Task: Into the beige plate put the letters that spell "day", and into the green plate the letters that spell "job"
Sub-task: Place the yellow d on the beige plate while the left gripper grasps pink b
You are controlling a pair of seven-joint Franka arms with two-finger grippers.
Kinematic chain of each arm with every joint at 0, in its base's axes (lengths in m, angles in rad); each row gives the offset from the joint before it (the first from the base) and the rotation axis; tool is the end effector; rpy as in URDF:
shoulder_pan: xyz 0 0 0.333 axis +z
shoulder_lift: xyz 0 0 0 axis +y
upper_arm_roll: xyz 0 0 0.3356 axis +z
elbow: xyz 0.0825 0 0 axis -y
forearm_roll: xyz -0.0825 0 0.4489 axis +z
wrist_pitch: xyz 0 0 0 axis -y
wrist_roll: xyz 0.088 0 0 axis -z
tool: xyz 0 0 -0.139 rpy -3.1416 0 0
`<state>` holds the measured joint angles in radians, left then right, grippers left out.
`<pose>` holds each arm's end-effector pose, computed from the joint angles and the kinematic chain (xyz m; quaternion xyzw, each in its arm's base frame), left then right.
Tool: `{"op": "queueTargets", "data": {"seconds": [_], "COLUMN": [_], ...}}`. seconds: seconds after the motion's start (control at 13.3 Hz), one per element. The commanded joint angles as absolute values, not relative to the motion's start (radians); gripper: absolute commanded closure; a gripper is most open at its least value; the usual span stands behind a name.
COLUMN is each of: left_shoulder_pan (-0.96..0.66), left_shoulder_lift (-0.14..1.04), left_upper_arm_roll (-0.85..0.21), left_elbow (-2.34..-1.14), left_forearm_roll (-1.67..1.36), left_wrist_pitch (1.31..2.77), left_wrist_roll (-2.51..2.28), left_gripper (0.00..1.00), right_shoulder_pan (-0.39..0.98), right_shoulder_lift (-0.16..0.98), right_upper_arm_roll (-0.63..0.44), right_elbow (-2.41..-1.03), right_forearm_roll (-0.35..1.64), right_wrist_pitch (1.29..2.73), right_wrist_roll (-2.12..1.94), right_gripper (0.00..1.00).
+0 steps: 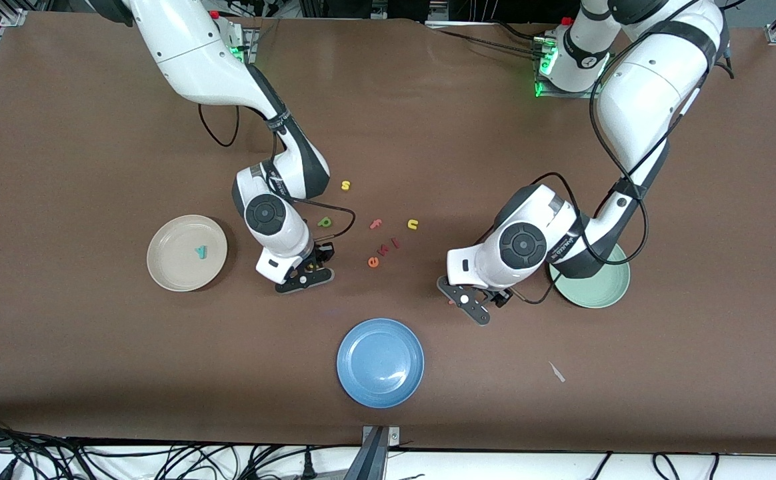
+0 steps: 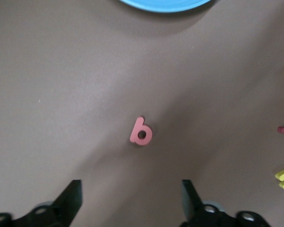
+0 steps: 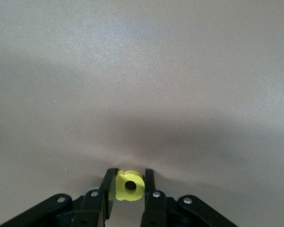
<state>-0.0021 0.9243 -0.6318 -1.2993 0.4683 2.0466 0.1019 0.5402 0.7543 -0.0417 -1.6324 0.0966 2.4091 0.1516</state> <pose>0.7290 -0.3548 0.1993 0.9284 -0.3694 -0.0124 0.0385 0.6554 0.3623 0.1141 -0.9895 -0.1432 -0.0053 0.0213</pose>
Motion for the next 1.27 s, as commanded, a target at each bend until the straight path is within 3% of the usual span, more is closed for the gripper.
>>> {"op": "queueTargets", "data": {"seconds": [0.0,0.15,0.6,0.97,1.2], "left_shoulder_pan": [-0.012,-0.014,-0.029,-0.066,-0.067], "left_shoulder_lift": [0.960,0.988,1.026,1.028,1.028], "left_upper_arm_roll": [-0.626,-0.623,-0.594,-0.565,-0.545], "left_elbow": [-1.262,-1.267,-1.275,-1.301,-1.318], "left_forearm_roll": [0.477,0.480,0.486,0.488,0.489], "left_wrist_pitch": [2.089,2.152,2.252,2.267,2.301], "left_wrist_roll": [0.172,0.172,0.229,0.230,0.230], "left_gripper": [0.30,0.30,0.30,0.32,0.33], "right_shoulder_pan": [0.552,0.551,0.525,0.514,0.514], "right_shoulder_lift": [0.782,0.781,0.772,0.704,0.667], "right_upper_arm_roll": [-0.041,-0.041,-0.051,-0.107,-0.159], "right_elbow": [-1.612,-1.611,-1.525,-1.546,-1.600], "right_forearm_roll": [0.110,0.110,0.097,0.095,0.094], "right_wrist_pitch": [2.410,2.408,2.275,2.124,2.123], "right_wrist_roll": [0.164,0.160,0.146,0.036,-0.046], "right_gripper": [0.74,0.79,0.79,0.79,0.79]}}
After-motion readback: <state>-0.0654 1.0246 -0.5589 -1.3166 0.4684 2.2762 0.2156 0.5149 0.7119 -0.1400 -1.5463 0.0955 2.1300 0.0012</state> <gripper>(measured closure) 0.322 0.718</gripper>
